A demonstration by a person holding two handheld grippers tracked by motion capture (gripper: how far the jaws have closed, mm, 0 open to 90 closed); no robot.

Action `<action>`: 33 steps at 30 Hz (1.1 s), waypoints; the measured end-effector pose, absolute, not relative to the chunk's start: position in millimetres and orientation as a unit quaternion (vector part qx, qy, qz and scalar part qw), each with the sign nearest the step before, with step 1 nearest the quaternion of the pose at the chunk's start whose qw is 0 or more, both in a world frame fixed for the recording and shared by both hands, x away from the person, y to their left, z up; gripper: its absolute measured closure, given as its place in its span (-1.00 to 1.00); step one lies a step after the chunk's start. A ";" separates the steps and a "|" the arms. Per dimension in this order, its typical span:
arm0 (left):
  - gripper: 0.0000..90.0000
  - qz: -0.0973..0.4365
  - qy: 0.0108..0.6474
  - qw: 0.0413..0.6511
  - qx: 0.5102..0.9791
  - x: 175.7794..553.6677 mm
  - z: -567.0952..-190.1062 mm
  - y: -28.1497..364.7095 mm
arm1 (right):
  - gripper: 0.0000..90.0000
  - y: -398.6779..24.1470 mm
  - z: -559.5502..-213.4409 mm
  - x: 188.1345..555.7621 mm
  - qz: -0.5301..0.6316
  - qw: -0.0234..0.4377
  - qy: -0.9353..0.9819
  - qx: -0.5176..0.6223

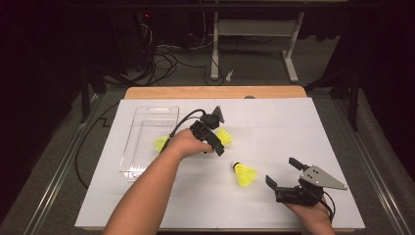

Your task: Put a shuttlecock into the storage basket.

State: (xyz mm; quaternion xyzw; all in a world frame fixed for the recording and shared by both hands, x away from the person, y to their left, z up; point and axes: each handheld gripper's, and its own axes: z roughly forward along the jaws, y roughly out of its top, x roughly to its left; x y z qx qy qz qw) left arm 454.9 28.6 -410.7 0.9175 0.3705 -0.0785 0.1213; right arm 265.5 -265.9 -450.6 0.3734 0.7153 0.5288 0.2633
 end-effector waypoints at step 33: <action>0.12 -0.053 0.373 0.111 0.919 463.5 -432.0 24.3 | -0.99 -267.8 -450.1 265.1 0.531 0.261 0.714 0.374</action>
